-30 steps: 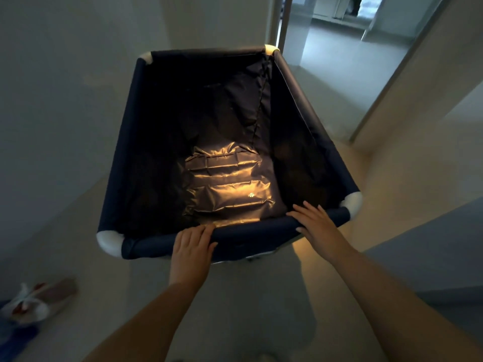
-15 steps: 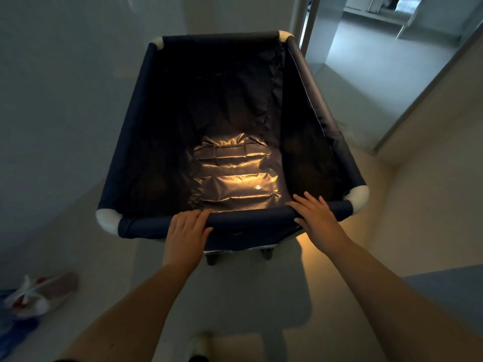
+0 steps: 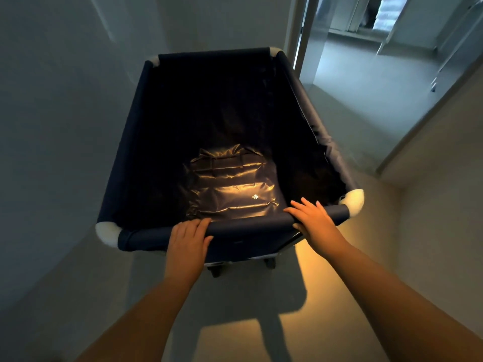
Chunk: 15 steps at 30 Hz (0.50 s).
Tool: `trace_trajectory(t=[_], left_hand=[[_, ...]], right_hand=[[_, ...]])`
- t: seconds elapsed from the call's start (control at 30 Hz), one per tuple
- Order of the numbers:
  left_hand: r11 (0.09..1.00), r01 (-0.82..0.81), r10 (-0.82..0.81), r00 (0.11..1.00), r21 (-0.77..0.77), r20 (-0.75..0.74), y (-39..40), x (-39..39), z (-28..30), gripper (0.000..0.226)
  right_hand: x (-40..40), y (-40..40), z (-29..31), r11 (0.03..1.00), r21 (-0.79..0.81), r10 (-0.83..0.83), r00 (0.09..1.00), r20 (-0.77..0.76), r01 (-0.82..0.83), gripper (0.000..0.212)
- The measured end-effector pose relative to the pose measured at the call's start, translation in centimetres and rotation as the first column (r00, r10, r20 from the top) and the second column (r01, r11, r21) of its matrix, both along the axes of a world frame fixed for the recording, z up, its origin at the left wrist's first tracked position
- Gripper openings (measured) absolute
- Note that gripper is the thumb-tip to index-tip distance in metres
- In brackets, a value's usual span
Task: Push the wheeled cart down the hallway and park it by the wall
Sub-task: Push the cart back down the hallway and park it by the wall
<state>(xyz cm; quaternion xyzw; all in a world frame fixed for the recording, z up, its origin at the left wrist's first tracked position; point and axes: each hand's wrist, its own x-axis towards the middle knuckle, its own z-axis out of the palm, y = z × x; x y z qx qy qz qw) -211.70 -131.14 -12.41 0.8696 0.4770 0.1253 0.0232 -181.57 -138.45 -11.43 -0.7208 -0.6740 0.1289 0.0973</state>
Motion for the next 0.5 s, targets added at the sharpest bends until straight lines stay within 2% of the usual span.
trace_trajectory(t=[0.13,0.23,0.5], left_hand=[[1.000,-0.002,0.002,1.000,0.006,-0.014,7.1,-0.2,-0.2,0.037],[1.000,0.020,-0.021,0.998,-0.006,-0.065,12.4,-0.4,0.2,0.041],[0.998,0.056,-0.057,0.997,-0.007,-0.051,24.8,-1.4,0.4,0.039]], right_hand=[[-0.5,6.7,-0.1,1.000,-0.030,0.002,0.999,0.050,-0.001,0.040],[-0.8,11.5,-0.2,0.999,-0.035,-0.022,0.997,0.070,0.025,0.039],[-2.8,21.9,0.3,0.996,-0.024,-0.084,0.994,0.065,0.086,0.039]])
